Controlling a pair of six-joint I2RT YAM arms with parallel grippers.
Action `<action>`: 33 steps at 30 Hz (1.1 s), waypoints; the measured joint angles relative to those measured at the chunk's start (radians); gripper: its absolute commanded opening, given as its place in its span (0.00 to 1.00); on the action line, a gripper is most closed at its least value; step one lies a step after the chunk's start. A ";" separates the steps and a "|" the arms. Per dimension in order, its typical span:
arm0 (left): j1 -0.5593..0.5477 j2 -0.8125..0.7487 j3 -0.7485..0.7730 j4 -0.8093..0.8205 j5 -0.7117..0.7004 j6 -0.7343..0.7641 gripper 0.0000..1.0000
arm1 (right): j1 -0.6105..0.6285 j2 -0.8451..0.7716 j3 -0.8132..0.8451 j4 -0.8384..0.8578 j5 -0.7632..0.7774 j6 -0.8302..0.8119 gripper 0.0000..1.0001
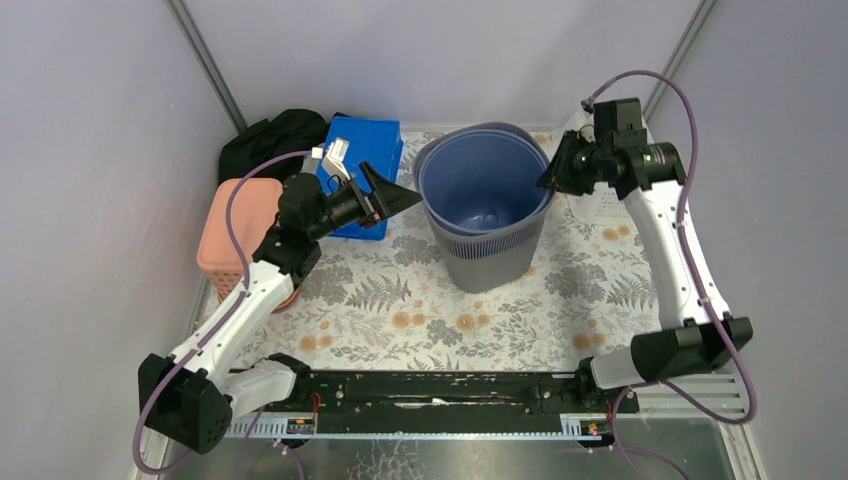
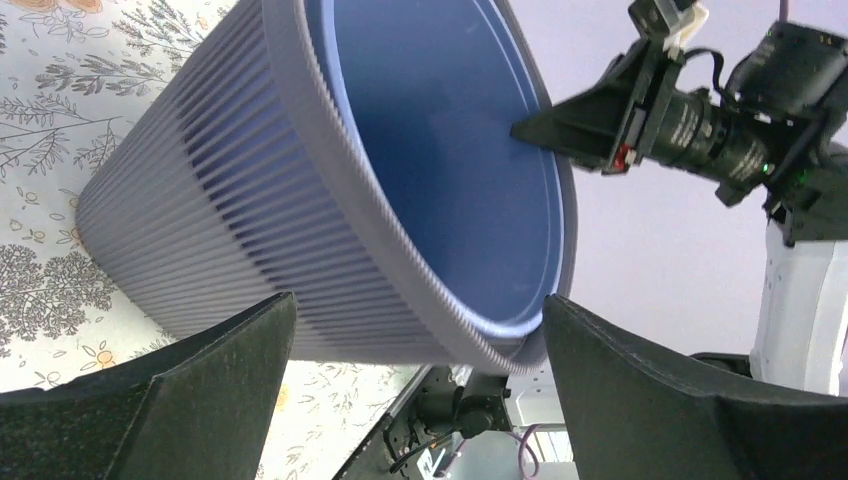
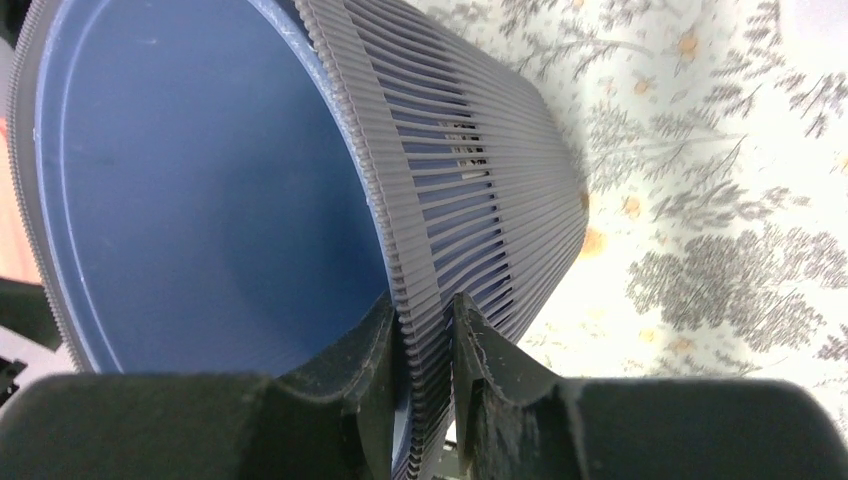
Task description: Turn the large container upside down
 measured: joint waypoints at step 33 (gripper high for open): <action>-0.099 -0.010 0.069 -0.120 -0.160 0.000 1.00 | 0.097 -0.521 -0.501 0.193 -0.185 0.206 0.71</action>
